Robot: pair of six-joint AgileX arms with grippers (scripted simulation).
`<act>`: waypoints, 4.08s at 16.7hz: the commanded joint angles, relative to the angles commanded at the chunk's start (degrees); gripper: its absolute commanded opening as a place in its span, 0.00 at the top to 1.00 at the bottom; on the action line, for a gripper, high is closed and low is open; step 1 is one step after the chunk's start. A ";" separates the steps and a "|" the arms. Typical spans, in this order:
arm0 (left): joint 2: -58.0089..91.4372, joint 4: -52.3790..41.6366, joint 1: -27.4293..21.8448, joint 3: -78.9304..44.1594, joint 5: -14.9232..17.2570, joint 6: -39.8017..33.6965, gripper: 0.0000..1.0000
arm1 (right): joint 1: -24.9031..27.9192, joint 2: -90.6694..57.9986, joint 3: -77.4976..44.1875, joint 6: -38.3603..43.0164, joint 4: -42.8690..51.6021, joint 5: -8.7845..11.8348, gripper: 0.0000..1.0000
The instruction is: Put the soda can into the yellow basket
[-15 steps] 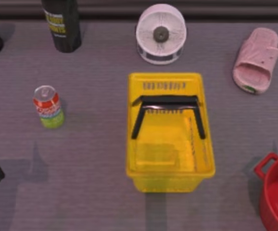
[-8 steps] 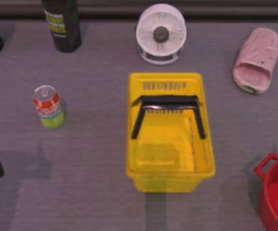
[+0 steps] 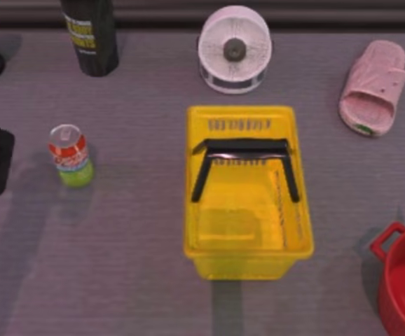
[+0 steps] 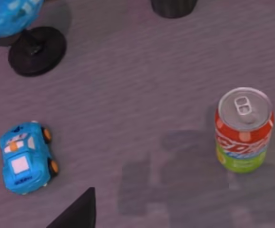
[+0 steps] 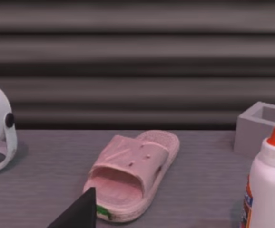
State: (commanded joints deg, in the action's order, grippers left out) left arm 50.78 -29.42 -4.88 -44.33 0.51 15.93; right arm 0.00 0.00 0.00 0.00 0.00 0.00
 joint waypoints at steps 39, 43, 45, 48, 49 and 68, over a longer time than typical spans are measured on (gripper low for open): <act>78.12 -29.63 -5.46 -53.50 -0.29 20.91 0.45 | 0.00 0.00 0.00 0.00 0.00 0.00 0.00; 78.12 -29.63 -5.46 -53.50 -0.29 20.91 0.75 | 0.00 0.00 0.00 0.00 0.00 0.00 0.00; 78.12 -29.63 -5.46 -53.50 -0.29 20.91 0.90 | 0.00 0.00 0.00 0.00 0.00 0.00 0.00; 78.12 -29.63 -5.46 -53.50 -0.29 20.91 1.00 | 0.00 0.00 0.00 0.00 0.00 0.00 0.00; 78.12 -29.63 -5.46 -53.50 -0.29 20.91 1.00 | 0.00 0.00 0.00 0.00 0.00 0.00 0.00; 76.44 14.45 -9.52 -43.70 30.63 6.78 1.00 | 0.00 0.00 0.00 0.00 0.00 0.00 0.00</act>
State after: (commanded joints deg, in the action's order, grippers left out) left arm 127.22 -14.97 -14.40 -88.04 31.14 22.71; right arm 0.00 0.00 0.00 0.00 0.00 0.00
